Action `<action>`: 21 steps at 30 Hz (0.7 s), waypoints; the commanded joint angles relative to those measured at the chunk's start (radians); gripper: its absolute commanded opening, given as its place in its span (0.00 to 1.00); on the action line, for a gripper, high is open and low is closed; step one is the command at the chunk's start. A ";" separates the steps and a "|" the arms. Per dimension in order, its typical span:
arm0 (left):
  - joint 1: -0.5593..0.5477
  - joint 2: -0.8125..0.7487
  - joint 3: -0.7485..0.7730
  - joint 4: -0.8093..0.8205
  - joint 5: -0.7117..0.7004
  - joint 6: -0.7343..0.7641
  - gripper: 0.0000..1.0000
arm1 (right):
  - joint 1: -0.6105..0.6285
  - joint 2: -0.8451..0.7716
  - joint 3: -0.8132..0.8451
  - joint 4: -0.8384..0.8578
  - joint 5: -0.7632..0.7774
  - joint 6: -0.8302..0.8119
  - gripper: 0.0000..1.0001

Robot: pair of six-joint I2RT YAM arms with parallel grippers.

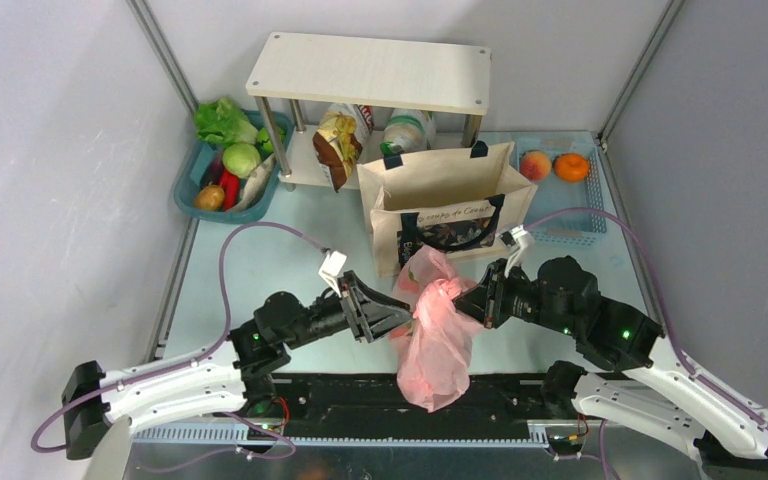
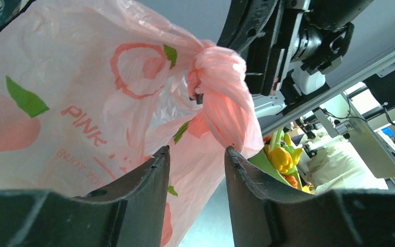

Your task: Place the mixed food into the grocery bags and tie them

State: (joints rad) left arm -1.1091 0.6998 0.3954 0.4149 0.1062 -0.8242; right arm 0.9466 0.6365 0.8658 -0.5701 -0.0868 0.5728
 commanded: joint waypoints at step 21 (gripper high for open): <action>-0.028 -0.028 0.092 -0.013 -0.011 0.061 0.46 | -0.002 -0.015 0.008 0.039 -0.001 0.003 0.00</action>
State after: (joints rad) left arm -1.1233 0.6777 0.4397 0.3996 0.1062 -0.7921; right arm 0.9466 0.6327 0.8658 -0.5705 -0.0872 0.5728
